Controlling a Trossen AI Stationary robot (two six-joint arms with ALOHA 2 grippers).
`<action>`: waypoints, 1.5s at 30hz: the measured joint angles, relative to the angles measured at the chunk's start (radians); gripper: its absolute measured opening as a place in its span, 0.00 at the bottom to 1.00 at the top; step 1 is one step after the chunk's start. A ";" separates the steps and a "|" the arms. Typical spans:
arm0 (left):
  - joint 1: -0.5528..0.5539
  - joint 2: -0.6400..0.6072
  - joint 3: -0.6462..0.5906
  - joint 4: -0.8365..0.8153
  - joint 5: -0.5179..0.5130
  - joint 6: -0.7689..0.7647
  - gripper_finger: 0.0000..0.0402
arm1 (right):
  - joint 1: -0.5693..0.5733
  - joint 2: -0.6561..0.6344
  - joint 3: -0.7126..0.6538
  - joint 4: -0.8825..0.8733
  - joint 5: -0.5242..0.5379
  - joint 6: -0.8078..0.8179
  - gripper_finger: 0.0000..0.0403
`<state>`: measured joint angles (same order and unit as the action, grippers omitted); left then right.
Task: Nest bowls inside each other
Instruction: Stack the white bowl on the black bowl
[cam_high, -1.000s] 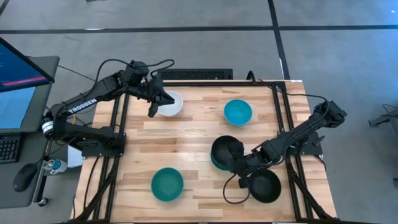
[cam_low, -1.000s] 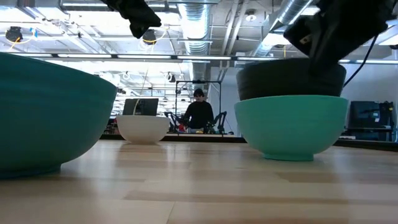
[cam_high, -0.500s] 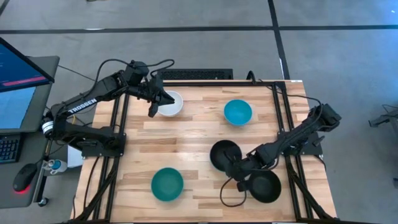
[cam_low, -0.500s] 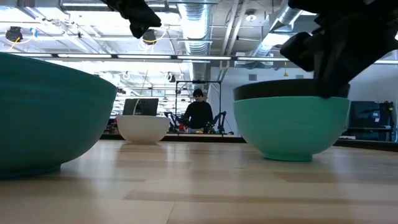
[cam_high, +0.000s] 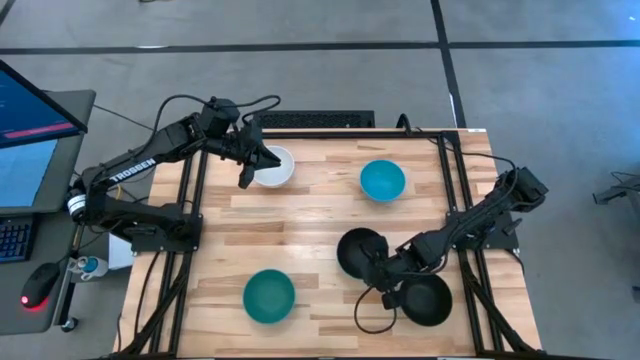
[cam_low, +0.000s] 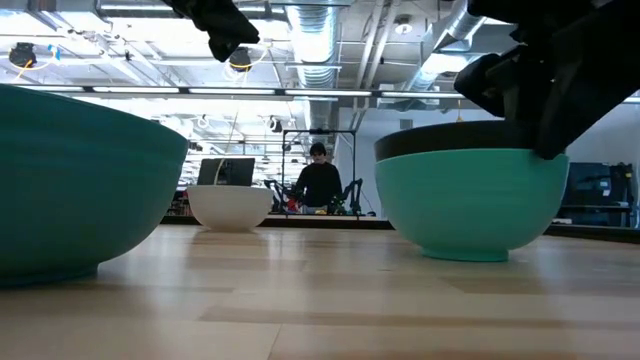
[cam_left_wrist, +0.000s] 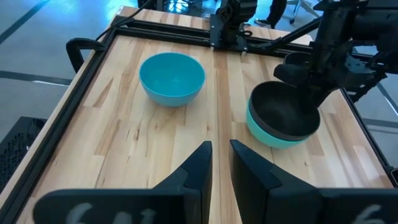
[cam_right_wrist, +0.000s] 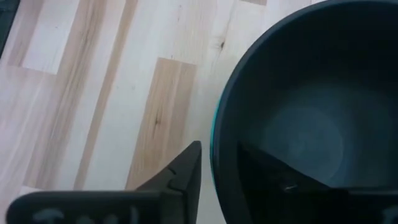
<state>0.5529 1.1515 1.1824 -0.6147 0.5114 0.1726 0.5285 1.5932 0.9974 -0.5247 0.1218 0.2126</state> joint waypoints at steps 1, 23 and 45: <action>0.000 0.000 0.000 0.000 0.000 0.000 0.11 | 0.000 0.000 0.000 0.000 0.002 0.008 0.32; -0.021 0.000 -0.003 -0.146 -0.068 0.022 0.11 | -0.033 -0.136 0.328 -0.265 0.377 -0.007 0.30; -0.019 0.031 -0.354 0.115 -0.191 -0.029 0.11 | -0.429 -0.210 0.338 -0.065 0.310 -0.257 0.30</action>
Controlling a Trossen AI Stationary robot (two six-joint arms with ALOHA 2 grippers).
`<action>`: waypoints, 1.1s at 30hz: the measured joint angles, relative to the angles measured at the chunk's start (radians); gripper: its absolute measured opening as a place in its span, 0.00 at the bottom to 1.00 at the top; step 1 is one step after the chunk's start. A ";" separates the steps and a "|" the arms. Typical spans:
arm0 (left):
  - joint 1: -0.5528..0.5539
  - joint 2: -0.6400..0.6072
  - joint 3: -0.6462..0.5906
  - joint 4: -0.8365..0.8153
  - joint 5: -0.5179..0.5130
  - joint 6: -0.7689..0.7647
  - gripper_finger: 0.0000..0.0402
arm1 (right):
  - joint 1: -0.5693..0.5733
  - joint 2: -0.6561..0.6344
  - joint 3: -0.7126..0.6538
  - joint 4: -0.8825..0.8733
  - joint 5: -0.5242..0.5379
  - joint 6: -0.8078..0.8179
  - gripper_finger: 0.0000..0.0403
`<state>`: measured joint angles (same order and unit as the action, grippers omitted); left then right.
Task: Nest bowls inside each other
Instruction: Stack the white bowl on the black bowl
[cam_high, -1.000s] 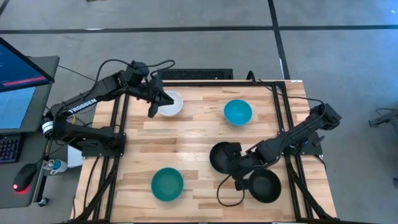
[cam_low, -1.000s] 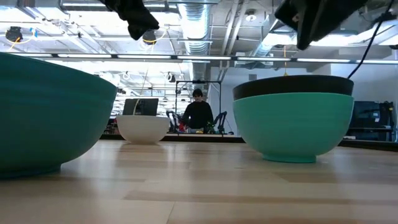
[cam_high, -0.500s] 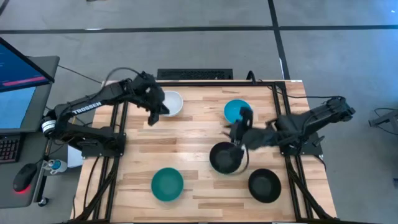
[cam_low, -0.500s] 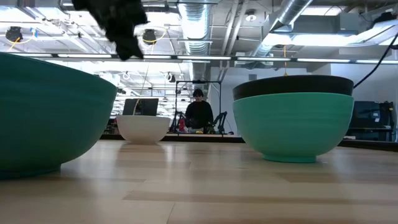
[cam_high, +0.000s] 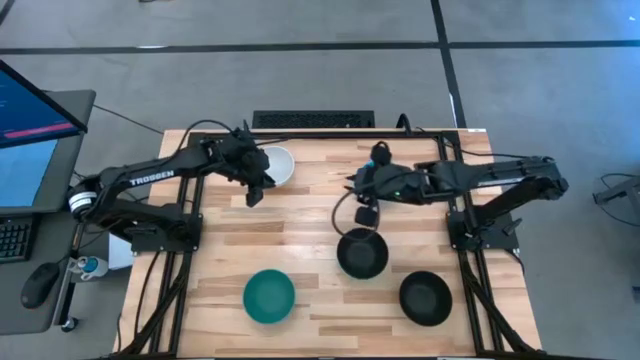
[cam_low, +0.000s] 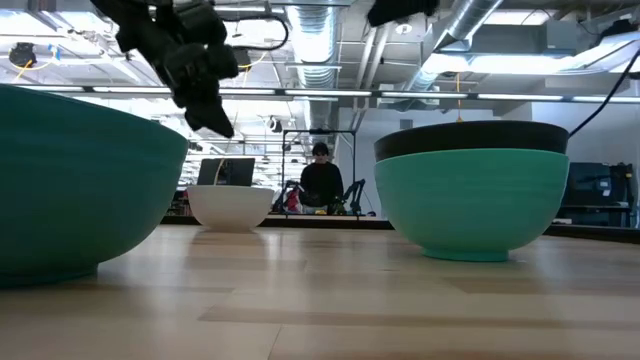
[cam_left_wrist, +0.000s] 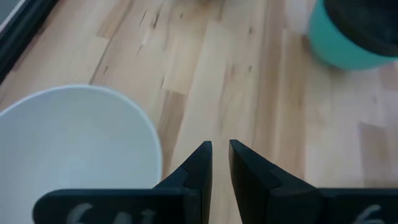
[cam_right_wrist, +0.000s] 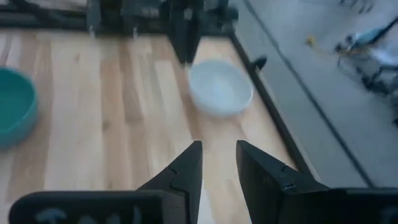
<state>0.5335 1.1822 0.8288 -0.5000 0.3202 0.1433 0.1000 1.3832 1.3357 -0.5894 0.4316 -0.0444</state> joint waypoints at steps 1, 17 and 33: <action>0.005 0.015 0.000 0.004 -0.001 0.002 0.11 | -0.007 0.014 0.000 0.032 0.001 -0.012 0.30; 0.032 0.226 0.083 0.007 0.020 0.035 0.11 | -0.040 0.081 -0.110 0.540 -0.006 -0.062 0.30; 0.044 0.226 0.099 -0.053 0.015 0.073 0.11 | -0.059 0.081 -0.359 0.972 -0.008 0.133 0.30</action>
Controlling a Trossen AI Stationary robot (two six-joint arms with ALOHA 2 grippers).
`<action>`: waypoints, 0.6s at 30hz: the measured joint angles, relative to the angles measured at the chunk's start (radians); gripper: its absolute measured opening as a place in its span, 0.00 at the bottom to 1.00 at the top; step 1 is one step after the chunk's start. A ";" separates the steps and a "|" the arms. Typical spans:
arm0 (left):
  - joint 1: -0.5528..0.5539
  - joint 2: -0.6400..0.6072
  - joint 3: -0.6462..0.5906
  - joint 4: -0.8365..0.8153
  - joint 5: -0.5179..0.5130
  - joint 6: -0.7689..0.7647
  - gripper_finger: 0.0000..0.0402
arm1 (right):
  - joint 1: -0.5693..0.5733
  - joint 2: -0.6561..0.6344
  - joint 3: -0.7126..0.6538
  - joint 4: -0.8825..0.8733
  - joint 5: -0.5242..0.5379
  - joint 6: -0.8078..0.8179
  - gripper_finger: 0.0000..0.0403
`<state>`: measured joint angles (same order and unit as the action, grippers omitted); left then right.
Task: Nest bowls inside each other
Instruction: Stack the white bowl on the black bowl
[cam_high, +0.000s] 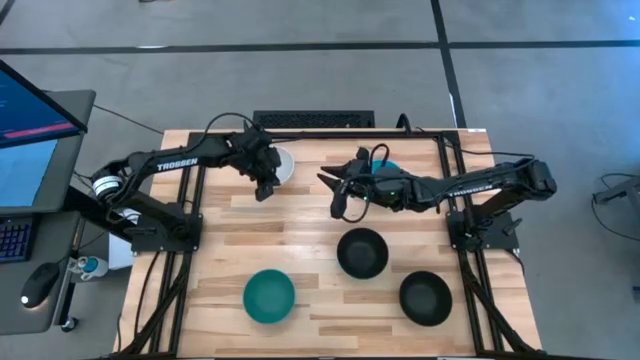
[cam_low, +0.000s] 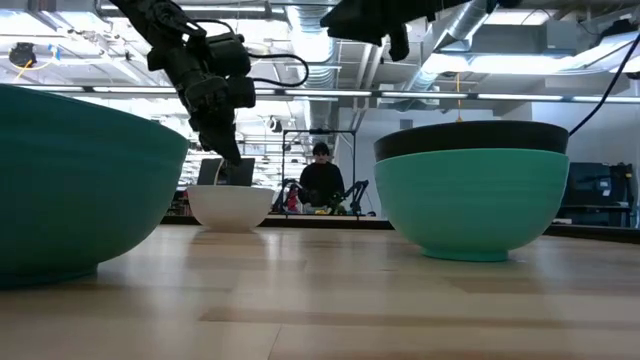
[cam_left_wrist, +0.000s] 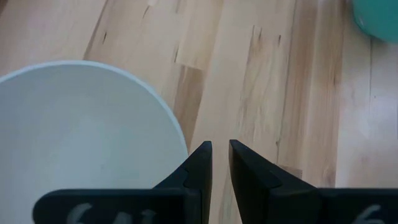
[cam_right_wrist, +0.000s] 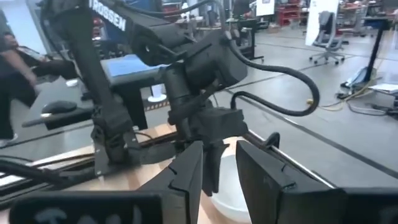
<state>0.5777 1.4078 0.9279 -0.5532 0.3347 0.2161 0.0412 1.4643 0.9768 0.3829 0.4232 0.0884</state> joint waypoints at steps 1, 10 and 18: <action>0.000 0.000 0.000 -0.001 0.000 0.000 0.11 | 0.005 0.000 0.000 -0.004 0.000 -0.013 0.30; 0.001 0.001 0.000 -0.019 -0.069 -0.020 0.11 | 0.022 0.000 0.000 -0.008 -0.003 -0.035 0.30; -0.017 0.001 -0.008 -0.027 -0.090 -0.045 0.11 | 0.021 0.000 0.001 -0.008 -0.003 -0.044 0.30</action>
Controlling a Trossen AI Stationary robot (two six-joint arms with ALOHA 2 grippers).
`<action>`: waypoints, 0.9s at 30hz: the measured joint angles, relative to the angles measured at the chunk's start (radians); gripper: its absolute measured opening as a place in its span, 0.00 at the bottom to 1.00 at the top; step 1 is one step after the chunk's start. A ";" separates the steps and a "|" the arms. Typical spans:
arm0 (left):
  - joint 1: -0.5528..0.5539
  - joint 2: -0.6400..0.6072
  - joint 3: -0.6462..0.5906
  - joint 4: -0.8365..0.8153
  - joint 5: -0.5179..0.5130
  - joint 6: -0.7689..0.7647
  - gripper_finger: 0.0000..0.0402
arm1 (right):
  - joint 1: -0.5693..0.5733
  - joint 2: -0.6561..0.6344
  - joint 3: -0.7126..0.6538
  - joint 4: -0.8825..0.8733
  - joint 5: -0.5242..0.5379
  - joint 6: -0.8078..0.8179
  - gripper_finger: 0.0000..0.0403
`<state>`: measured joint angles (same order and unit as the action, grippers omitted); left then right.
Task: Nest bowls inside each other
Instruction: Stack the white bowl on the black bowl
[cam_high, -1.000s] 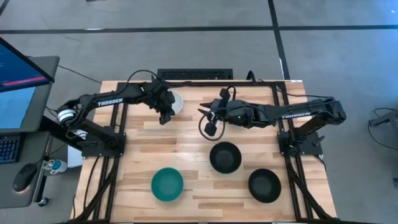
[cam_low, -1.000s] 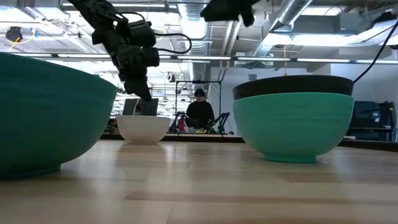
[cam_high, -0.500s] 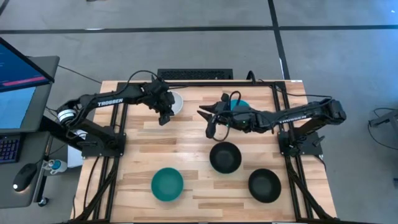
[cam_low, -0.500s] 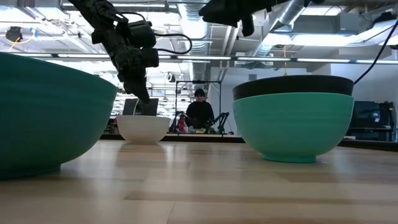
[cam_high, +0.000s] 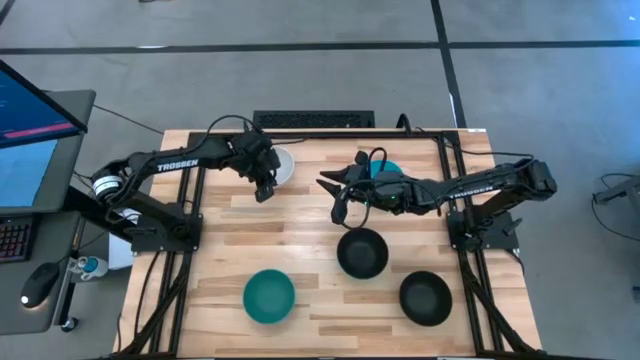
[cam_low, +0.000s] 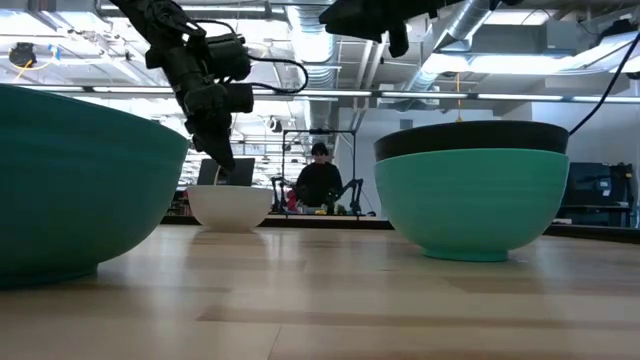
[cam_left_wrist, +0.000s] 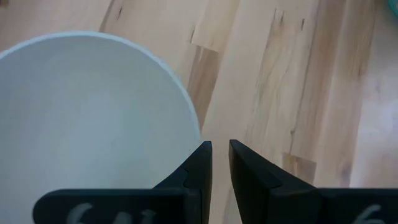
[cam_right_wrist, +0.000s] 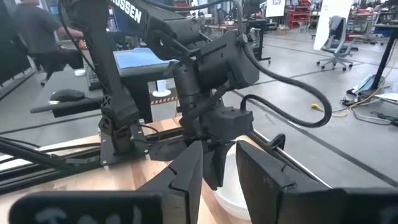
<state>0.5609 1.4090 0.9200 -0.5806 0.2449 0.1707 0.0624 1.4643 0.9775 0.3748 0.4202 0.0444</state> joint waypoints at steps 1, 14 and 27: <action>0.000 0.000 -0.011 0.010 0.000 -0.008 0.11 | 0.000 0.000 0.000 0.000 0.000 0.000 0.30; 0.003 0.068 -0.058 0.160 -0.041 -0.050 0.11 | 0.000 0.000 0.001 -0.001 0.000 -0.001 0.30; 0.030 0.067 -0.058 0.150 -0.067 -0.033 0.09 | -0.001 0.000 0.001 -0.002 0.000 -0.001 0.30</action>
<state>0.5914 1.4761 0.8621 -0.4310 0.1776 0.1379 0.0618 1.4643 0.9787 0.3725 0.4198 0.0437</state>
